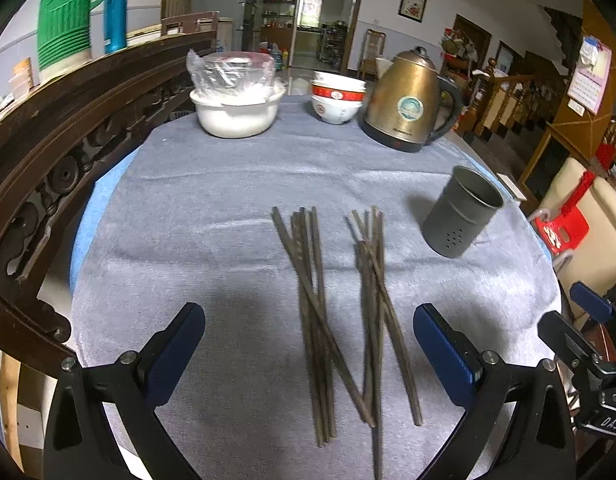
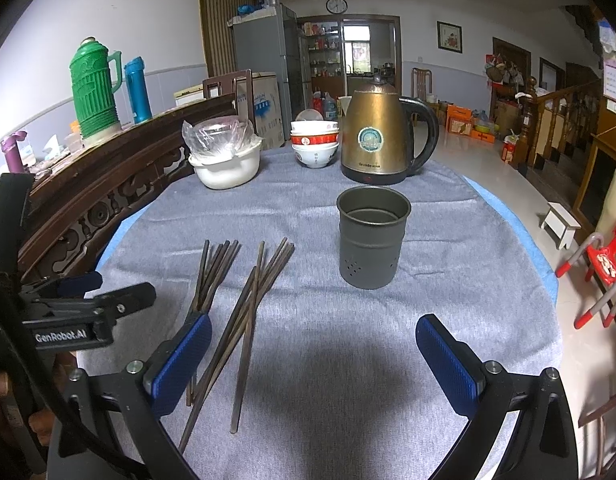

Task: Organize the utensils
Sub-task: 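Lower the right tool onto one chopstick while the left tool lowers onto another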

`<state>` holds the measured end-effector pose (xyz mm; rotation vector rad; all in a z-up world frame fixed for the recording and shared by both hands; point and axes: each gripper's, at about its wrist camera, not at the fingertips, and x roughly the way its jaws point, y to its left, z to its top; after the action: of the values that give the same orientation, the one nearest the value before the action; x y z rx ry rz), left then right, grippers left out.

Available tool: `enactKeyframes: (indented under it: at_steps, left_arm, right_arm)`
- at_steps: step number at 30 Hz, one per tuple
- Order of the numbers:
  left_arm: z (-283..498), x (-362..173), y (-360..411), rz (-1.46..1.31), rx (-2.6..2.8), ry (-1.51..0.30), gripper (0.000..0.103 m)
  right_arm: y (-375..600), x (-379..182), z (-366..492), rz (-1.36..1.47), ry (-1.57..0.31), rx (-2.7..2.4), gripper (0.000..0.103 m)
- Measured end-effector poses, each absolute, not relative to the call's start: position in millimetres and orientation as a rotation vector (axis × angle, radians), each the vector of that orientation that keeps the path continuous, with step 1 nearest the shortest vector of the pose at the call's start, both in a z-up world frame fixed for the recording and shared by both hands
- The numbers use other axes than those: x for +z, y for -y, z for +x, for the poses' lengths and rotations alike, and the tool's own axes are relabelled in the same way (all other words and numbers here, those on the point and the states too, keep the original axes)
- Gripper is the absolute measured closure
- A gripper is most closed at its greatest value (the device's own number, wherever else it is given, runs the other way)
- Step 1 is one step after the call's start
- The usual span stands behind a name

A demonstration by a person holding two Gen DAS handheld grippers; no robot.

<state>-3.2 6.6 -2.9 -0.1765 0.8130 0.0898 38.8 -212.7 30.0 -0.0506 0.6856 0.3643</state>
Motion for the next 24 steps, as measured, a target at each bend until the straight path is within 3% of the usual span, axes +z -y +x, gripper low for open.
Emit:
enactKeyframes:
  at_steps: [12, 16, 18, 20, 23, 24]
  left_arm:
    - [0.8, -35.9, -56.1, -0.173, 0.249, -0.922, 0.0]
    - [9.0, -50.8, -60.7, -0.252, 0.217, -0.983, 0.0]
    - [11.2, -53.3, -62.3, -0.257, 0.214, -1.002, 0.0]
    - [13.3, -54.7, -63.8, -0.257, 0.214, -1.013, 0.0]
    - [18.1, -57.3, -67.3, -0.269, 0.212, -1.022, 0.0]
    - [20.2, -58.3, -68.0, -0.273, 0.21, -1.025, 0.0]
  right_arm:
    - [193.2, -8.8, 96.7, 0.04, -0.994, 0.538, 0.002]
    - [167.8, -27.2, 119.3, 0.06, -1.096, 0.585, 0.027]
    - [155.8, -41.0, 132.9, 0.077, -1.164, 0.595, 0.048]
    - [147.2, -53.4, 143.4, 0.102, -1.221, 0.599, 0.059]
    - [138.4, -67.5, 153.7, 0.115, -1.28, 0.593, 0.065]
    - [136.7, -70.3, 155.7, 0.115, -1.292, 0.595, 0.072]
